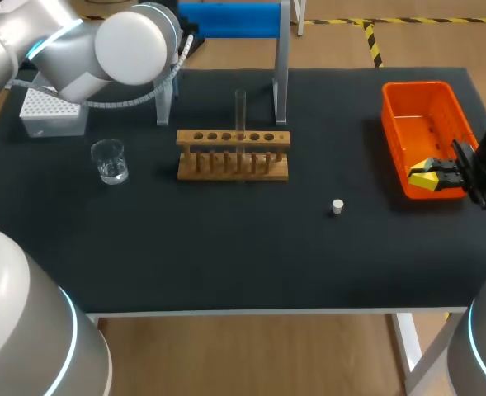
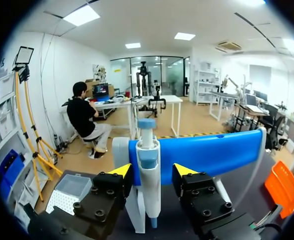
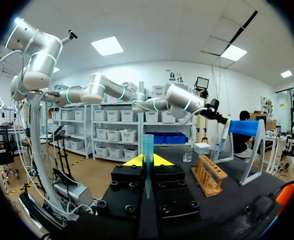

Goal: Invert the test tube, pick up the pipette, mount the tip to pipette, aspirate from beaker and dispense into the tube, eject the tip, return the pipette, and cap with the stopper.

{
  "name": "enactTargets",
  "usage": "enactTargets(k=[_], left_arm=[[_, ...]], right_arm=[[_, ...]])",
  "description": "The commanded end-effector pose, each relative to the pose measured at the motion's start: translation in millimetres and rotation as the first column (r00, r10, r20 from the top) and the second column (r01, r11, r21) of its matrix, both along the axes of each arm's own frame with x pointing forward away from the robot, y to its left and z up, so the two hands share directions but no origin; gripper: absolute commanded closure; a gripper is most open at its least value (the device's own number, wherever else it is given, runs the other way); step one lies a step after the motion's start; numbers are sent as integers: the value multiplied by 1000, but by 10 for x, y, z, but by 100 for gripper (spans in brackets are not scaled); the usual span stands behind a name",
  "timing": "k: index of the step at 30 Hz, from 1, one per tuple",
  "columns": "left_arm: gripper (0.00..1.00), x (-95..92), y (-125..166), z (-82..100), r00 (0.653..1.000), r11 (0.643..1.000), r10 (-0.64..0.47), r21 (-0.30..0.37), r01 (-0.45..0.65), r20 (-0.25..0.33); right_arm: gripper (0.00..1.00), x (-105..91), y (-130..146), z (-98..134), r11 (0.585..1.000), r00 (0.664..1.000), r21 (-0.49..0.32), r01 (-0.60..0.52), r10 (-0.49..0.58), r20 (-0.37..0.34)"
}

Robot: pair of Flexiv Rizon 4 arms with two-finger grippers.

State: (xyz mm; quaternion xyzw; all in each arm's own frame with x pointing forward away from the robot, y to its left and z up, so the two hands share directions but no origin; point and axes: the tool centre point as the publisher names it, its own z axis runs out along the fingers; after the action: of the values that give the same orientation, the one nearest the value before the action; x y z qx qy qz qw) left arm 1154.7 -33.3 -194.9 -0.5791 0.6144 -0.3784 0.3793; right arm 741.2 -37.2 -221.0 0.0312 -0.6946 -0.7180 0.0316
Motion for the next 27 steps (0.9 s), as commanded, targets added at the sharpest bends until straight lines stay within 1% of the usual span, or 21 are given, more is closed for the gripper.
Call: enactTargets(k=[1, 13, 17, 27], left_arm=[[51, 53, -18, -39, 1000, 1000, 4, -3, -4, -3], [53, 95, -22, -99, 1000, 1000, 9, -11, -9, -9], [52, 98, -24, -103, 1000, 1000, 11, -13, -12, -8], [53, 110, -21, -109, 1000, 1000, 19, -14, -19, -6]], right_arm=[[100, -8, -7, 1, 1000, 1000, -1, 1, -1, 1], [100, -8, -7, 1, 1000, 1000, -1, 1, -1, 1], [100, -8, -7, 1, 1000, 1000, -1, 1, -1, 1], [100, -8, -7, 1, 1000, 1000, -1, 1, -1, 1]])
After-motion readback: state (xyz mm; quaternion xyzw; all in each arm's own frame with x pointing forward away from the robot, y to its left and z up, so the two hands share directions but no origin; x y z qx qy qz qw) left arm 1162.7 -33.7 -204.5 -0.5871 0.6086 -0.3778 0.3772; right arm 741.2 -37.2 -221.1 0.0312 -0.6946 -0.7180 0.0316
